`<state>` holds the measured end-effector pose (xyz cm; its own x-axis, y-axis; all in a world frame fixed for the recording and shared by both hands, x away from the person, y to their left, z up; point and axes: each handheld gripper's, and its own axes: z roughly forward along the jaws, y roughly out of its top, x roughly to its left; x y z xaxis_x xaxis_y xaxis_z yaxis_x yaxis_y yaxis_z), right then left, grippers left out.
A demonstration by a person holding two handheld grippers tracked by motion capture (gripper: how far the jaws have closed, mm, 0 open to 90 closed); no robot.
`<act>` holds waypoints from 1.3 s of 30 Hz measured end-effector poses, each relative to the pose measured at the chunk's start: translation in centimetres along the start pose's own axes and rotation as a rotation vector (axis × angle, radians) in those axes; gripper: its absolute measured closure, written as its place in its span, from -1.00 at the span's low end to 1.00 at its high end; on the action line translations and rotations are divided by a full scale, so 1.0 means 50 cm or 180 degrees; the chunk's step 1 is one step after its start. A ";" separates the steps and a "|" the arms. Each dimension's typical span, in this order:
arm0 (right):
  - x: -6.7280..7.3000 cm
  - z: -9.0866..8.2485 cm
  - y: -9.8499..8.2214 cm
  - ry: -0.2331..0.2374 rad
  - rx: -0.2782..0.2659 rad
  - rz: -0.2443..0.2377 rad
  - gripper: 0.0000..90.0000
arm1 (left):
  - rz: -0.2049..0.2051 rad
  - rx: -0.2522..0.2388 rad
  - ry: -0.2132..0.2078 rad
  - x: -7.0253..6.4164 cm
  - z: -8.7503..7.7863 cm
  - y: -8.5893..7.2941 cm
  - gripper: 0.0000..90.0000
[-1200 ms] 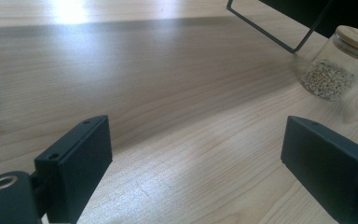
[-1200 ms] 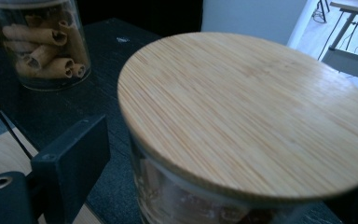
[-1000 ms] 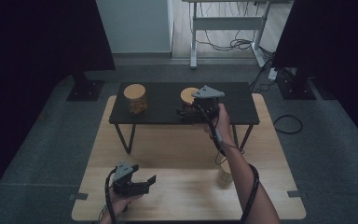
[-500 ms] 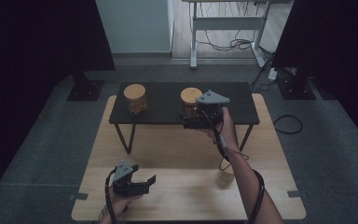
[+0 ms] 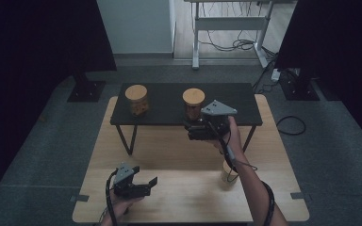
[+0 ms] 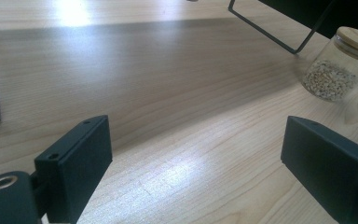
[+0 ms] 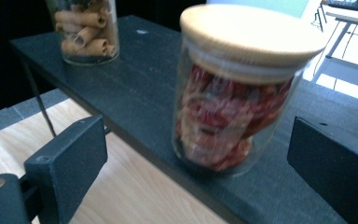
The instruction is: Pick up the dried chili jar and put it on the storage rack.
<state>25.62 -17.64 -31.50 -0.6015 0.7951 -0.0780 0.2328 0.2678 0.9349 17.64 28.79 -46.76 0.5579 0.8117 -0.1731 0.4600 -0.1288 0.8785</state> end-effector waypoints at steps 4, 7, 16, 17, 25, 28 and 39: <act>0.002 -0.010 -0.014 0.0045 -0.0003 0.0002 -0.90 | -0.0003 0.0004 0.0005 0.000 -0.001 0.000 -0.82; 0.011 -0.020 -0.027 0.0047 -0.0035 0.0001 -0.90 | -0.0007 0.0003 0.0004 -0.001 0.000 0.000 -0.82; 0.021 -0.045 -0.065 0.0124 -0.0126 0.0015 -0.90 | -0.0002 0.0006 -0.0010 -0.005 0.001 -0.001 -0.82; 0.025 -0.053 -0.078 0.0138 -0.0152 0.0006 -0.90 | -0.0006 0.0007 -0.0007 -0.005 0.001 -0.001 -0.82; 0.035 -0.084 -0.144 0.0201 -0.0307 0.0087 -0.90 | -0.0003 0.0009 -0.0003 -0.005 0.000 0.000 -0.82; 0.039 -0.089 -0.161 0.0205 -0.0309 0.0102 -0.90 | -0.0002 0.0015 0.0006 -0.004 -0.002 0.000 -0.82; 0.049 -0.111 -0.237 0.0362 -0.0329 0.0193 -0.90 | -0.0019 0.0006 0.0017 -0.002 -0.004 -0.001 -0.82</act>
<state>17.15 -21.92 -40.86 -0.6727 0.7398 0.0139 0.1948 0.1590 0.9679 17.42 28.83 -46.71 0.5514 0.8155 -0.1760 0.4647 -0.1250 0.8766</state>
